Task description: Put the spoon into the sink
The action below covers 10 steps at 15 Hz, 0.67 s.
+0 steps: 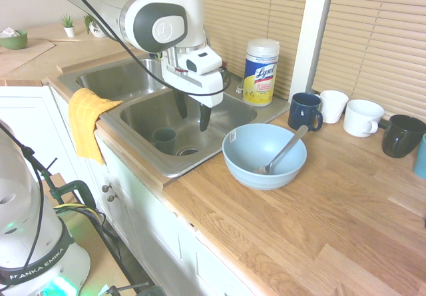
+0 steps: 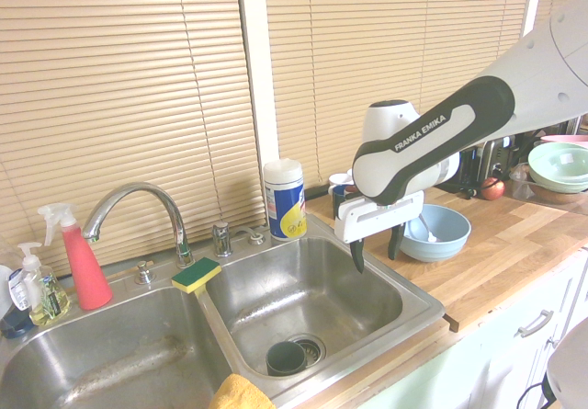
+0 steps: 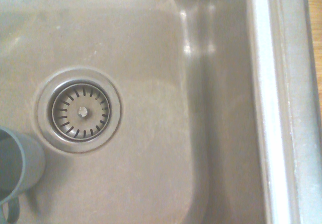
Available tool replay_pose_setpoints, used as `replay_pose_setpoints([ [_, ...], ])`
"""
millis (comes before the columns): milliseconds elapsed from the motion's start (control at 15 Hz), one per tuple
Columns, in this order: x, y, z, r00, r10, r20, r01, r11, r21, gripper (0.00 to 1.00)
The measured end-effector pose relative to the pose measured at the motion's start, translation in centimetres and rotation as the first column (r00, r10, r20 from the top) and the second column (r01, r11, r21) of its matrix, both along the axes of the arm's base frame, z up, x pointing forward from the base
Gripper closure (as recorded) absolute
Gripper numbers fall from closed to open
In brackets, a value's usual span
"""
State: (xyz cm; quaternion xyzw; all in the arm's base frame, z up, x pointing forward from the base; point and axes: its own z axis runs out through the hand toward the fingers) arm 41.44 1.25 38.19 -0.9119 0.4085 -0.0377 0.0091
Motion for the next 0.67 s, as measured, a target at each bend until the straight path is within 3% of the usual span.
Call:
replay_pose_setpoints([
  [200,0.2,0.1,0.2,1.0,0.01,0.017,-0.01,1.0,0.004,0.0],
  [467,0.0,-0.1,4.1,0.991,0.004,0.133,-0.004,1.0,0.0,0.0],
  [667,-0.8,-2.1,7.2,0.977,-0.048,0.206,0.052,0.999,-0.012,0.0],
])
